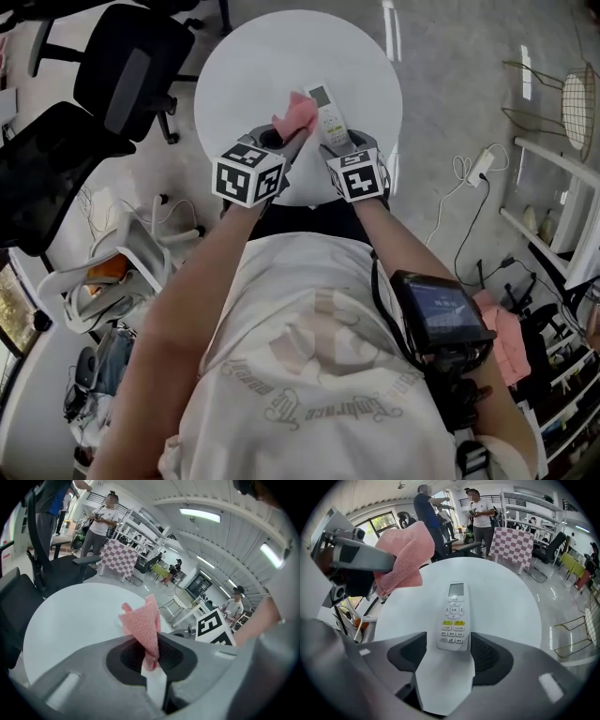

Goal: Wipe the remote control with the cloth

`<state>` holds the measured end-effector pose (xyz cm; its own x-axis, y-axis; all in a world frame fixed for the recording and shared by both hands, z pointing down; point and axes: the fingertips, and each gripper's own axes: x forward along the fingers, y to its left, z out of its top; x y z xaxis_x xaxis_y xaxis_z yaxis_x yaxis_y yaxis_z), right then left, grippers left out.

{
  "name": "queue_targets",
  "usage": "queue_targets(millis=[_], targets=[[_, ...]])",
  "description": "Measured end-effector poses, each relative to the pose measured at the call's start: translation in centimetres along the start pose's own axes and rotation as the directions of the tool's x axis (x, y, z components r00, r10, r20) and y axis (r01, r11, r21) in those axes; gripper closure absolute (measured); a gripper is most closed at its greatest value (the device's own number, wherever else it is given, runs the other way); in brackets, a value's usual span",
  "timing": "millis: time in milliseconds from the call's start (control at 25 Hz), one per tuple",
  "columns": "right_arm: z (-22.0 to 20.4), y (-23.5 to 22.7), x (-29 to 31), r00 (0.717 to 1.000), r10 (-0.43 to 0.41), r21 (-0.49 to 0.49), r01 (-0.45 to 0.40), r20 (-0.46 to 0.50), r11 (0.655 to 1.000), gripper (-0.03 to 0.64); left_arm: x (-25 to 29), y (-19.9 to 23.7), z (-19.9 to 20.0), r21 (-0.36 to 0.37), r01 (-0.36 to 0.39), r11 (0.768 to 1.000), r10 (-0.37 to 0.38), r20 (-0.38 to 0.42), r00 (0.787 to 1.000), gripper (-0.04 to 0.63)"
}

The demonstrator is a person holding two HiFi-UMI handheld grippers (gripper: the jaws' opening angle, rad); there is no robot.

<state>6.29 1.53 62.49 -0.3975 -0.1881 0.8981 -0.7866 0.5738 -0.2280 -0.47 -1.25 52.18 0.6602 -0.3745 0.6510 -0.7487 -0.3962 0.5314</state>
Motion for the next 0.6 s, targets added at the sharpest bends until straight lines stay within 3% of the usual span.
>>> queue_targets(millis=[320,600], targets=[[0.7,0.0,0.3,0.997,-0.043,-0.007,0.042,-0.061,0.999,0.390,0.5,0.9,0.4,-0.027,-0.002,1.000,0.002,-0.004,1.000,0.556],[0.7,0.1,0.2,0.998,-0.026,0.005,0.026,-0.063,1.000,0.393,3.9,2.7,2.0,0.033,0.005,0.999,-0.002,-0.110,0.994,0.555]])
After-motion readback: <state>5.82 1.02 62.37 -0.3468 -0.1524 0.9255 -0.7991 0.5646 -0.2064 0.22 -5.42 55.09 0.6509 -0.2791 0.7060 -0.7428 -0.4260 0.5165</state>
